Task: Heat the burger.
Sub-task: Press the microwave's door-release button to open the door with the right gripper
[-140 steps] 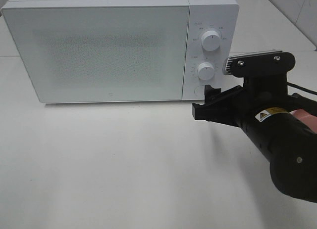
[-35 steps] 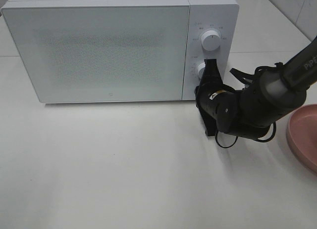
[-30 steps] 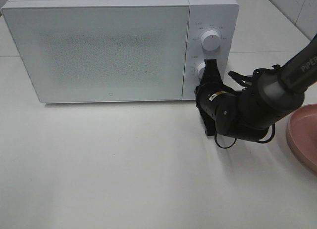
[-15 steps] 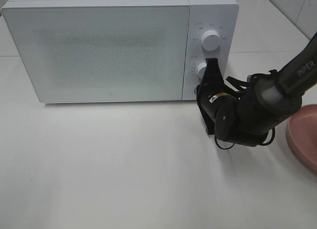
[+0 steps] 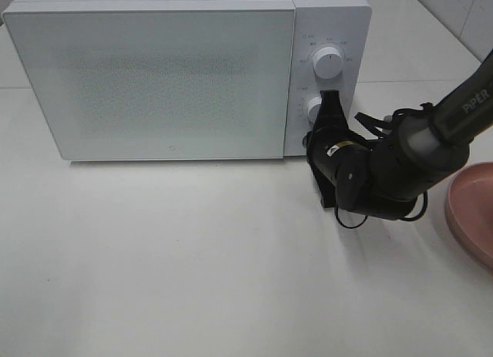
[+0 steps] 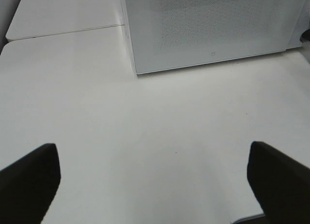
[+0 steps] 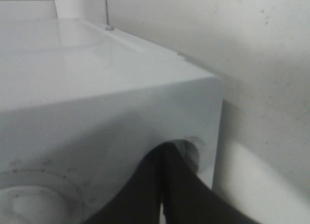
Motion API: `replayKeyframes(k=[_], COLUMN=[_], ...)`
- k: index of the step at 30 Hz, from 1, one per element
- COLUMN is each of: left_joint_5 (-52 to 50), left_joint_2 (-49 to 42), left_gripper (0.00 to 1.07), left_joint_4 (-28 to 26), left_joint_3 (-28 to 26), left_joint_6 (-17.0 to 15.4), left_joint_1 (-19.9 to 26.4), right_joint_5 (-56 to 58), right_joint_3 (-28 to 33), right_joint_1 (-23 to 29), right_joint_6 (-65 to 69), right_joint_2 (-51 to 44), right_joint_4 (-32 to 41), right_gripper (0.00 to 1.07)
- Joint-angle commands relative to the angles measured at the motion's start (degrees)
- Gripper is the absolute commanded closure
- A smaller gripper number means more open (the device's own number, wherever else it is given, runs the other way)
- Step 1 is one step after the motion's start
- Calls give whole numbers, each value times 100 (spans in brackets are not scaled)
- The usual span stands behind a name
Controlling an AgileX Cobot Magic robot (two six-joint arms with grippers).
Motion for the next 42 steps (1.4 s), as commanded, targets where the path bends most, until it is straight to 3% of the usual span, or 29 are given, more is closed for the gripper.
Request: replayKeyframes(k=[1, 5, 29, 42], left_joint_5=[-69, -69, -69, -69], left_joint_2=[-132, -132, -132, -132], left_gripper=[9, 9, 9, 9], left_joint_4=[-23, -23, -23, -23], left_joint_3=[17, 17, 17, 17], left_joint_6=[-17, -11, -11, -11], left_joint_1=[-11, -11, -11, -11], right_joint_5=[-2183, -2538, -2011, -922], right_joint_3=[-625, -871, -922, -74], right_joint_1=[-315, -315, -63, 378], right_joint_6=[-97, -52, -103, 493], right_joint_2=[-52, 6, 6, -160], right_joint_4=[235, 596, 636, 567], right_gripper=[107, 107, 107, 107])
